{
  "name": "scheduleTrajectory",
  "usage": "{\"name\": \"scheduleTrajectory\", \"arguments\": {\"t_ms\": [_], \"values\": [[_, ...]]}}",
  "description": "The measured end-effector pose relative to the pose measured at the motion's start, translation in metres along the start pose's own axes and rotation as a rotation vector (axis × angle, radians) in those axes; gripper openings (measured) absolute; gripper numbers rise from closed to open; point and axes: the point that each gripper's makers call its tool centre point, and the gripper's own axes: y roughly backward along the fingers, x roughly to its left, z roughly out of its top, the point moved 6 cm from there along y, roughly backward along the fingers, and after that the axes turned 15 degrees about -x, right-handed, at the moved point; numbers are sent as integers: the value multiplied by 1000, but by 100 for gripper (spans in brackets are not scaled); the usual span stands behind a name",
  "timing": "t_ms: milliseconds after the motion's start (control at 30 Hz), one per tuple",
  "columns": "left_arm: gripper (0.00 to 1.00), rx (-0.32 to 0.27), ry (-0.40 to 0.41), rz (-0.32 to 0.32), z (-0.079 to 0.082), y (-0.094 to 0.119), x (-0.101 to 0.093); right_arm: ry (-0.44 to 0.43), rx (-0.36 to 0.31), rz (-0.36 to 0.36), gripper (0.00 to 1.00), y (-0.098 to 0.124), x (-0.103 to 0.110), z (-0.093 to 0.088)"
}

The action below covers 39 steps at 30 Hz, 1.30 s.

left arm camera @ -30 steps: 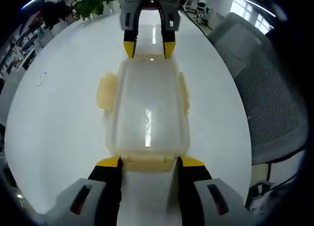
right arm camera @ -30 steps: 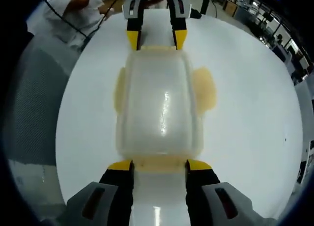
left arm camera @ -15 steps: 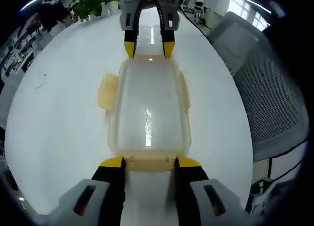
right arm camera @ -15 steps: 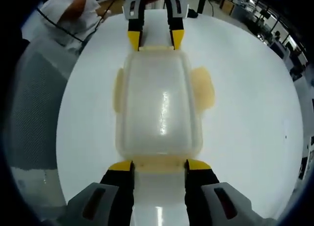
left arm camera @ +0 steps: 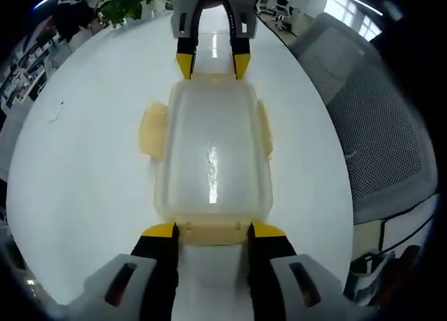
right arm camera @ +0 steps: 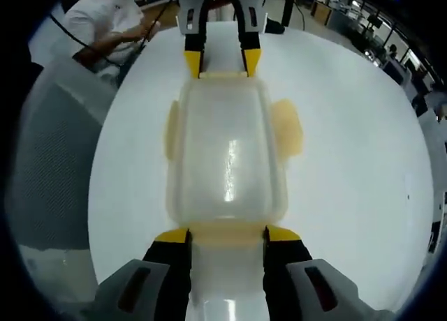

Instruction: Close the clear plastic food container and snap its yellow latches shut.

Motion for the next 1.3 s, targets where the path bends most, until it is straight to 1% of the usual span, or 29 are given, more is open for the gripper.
{"name": "scheduleTrajectory", "arguments": {"t_ms": [133, 333, 467, 533, 800, 1100, 1300], "values": [[37, -8, -6, 9, 4, 6, -1, -8, -18, 0, 39, 4, 1, 1], [37, -22, -1, 3, 10, 11, -2, -17, -36, 11, 39, 11, 2, 4], [37, -25, -2, 3, 14, 14, -1, -16, -37, 17, 39, 18, -1, 6], [38, -28, -2, 8, 19, 17, 1, -11, -32, 18, 39, 21, -4, 7], [37, -33, -7, 19, 32, 34, 8, -7, -44, 19, 39, 42, -11, 20], [37, -28, -16, 34, 40, 49, 15, -1, -59, 12, 39, 55, -19, 32], [37, -29, -13, 39, 45, 54, 18, 6, -67, 8, 39, 60, -21, 36]]}}
